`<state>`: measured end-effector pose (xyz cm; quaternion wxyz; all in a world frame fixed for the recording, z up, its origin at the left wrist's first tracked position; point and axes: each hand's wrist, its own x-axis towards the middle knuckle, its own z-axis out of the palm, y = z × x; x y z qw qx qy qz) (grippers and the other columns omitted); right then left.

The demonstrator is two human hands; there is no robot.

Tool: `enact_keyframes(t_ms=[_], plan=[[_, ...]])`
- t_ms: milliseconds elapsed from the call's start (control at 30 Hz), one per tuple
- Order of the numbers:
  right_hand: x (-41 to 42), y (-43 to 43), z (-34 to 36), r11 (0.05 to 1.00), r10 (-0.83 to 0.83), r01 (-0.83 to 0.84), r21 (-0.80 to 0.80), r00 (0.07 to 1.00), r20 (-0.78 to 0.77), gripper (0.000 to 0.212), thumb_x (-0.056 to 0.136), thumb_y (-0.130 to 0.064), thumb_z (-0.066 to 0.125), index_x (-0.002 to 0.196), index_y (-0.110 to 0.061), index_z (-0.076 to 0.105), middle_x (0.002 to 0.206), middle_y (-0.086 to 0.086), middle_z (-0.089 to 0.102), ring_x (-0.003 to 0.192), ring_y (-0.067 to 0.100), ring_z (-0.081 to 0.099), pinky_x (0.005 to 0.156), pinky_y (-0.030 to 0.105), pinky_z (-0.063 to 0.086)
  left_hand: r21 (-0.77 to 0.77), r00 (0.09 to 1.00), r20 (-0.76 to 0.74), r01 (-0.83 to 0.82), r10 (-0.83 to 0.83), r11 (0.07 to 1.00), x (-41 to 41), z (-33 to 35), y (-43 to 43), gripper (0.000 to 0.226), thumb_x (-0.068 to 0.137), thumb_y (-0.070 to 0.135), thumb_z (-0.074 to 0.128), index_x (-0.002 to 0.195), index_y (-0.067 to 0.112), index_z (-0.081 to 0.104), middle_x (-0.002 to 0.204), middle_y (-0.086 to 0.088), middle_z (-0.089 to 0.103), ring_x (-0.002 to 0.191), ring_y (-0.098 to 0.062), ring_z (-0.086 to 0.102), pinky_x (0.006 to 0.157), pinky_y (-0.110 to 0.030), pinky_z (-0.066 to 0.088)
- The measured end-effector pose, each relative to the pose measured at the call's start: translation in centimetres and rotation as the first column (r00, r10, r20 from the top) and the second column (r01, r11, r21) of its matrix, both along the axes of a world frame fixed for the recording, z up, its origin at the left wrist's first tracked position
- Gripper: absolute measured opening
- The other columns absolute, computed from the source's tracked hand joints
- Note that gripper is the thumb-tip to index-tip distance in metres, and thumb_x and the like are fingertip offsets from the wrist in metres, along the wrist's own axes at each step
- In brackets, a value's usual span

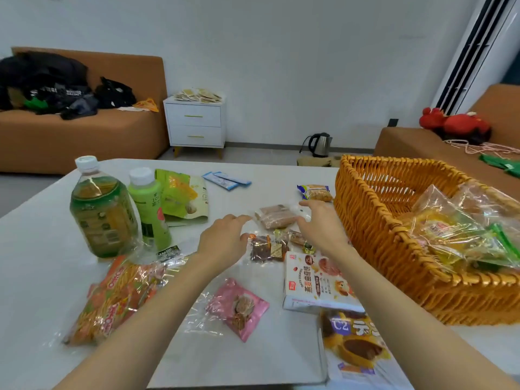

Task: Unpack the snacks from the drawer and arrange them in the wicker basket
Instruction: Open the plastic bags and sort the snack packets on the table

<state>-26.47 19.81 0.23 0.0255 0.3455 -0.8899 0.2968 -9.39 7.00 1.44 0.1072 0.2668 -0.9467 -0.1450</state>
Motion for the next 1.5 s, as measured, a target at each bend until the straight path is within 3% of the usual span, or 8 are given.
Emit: enact_keyframes(t_ms=[267,433,767,967,1100,1200,1333,1500], plan=[[-10.9,-6.6,-1.2,0.962,-0.042,0.068,0.265,0.994,-0.106,0.053,0.095,-0.026,0.050,0.145,-0.016,0.036,0.154,0.011,0.028,0.141,0.032,0.025,0.110,0.043,0.029,0.068,0.994,0.022,0.110,-0.111,0.992,-9.8,-0.9,-5.3,0.051,0.101,0.042,0.039,0.149,0.037,0.024,0.153,0.003,0.031,0.135,-0.020,0.037,0.104,-0.038,0.037],[-16.8,-9.9,-3.1,0.922,-0.121,0.151,0.356,0.987,-0.104,0.060,0.099,-0.038,0.043,0.152,-0.025,0.019,0.160,0.016,0.010,0.145,0.044,0.002,0.118,0.053,0.011,0.183,0.976,0.092,0.180,-0.199,0.966,-15.6,-3.1,-6.9,0.077,0.084,0.069,0.047,0.150,0.041,0.018,0.158,0.001,0.020,0.143,-0.023,0.024,0.114,-0.045,0.028],[-17.2,-10.3,-5.7,0.958,-0.063,0.102,0.270,0.987,-0.151,0.046,0.089,-0.030,0.059,0.131,-0.023,0.041,0.132,0.007,0.040,0.112,0.040,0.039,0.088,0.043,0.041,0.093,0.965,0.179,0.177,-0.192,0.980,-17.1,-6.7,-9.2,0.073,0.085,0.060,0.056,0.147,0.042,0.024,0.150,0.000,0.031,0.136,-0.025,0.029,0.110,-0.051,0.028],[-15.2,-9.1,-5.3,0.996,-0.008,0.015,0.089,0.997,-0.081,0.035,0.090,-0.018,0.057,0.123,-0.015,0.047,0.124,0.008,0.048,0.106,0.032,0.050,0.088,0.041,0.045,0.162,0.958,0.260,0.080,-0.121,0.983,-13.9,-5.4,-9.3,0.067,0.094,0.039,0.053,0.151,0.036,0.017,0.161,-0.005,0.011,0.148,-0.027,0.006,0.117,-0.052,0.005],[-12.3,-9.1,-1.7,0.950,-0.034,0.091,-0.297,0.981,0.193,0.037,0.094,-0.027,0.058,0.125,-0.014,0.044,0.113,0.004,0.057,0.089,0.018,0.060,0.084,0.044,0.053,0.388,0.999,0.008,0.041,-0.048,0.921,-11.8,-3.0,-8.6,0.061,0.097,0.026,0.052,0.151,0.021,0.025,0.158,-0.003,0.024,0.144,-0.019,0.023,0.114,-0.028,0.022],[-8.7,-8.7,1.8,0.874,0.062,0.123,-0.470,0.932,0.358,0.031,0.095,-0.027,0.054,0.120,-0.014,0.040,0.111,0.005,0.055,0.087,0.018,0.061,0.078,0.042,0.057,0.572,0.979,-0.189,0.045,0.079,0.819,-9.7,-1.0,-7.6,0.059,0.097,0.030,0.053,0.150,0.023,0.027,0.155,-0.001,0.029,0.141,-0.019,0.030,0.107,-0.027,0.028],[-3.7,-6.5,5.9,0.840,0.218,0.089,-0.535,0.848,0.483,0.012,0.098,-0.033,0.049,0.097,-0.021,0.046,0.104,0.009,0.064,0.091,0.022,0.067,0.074,0.039,0.057,0.692,0.895,-0.372,0.091,0.246,0.716,-6.2,1.9,-5.4,0.067,0.093,0.038,0.058,0.150,0.025,0.027,0.153,0.000,0.032,0.140,-0.016,0.031,0.109,-0.031,0.029],[3.8,-2.3,8.1,0.891,0.300,-0.087,-0.446,0.850,0.433,0.027,0.096,-0.042,0.053,0.087,-0.017,0.057,0.086,0.009,0.067,0.079,0.022,0.069,0.065,0.037,0.055,0.728,0.882,-0.426,0.202,0.202,0.655,-0.2,4.3,-1.8,0.070,0.080,0.048,0.065,0.143,0.028,0.040,0.135,0.006,0.053,0.126,-0.010,0.049,0.098,-0.025,0.044]])
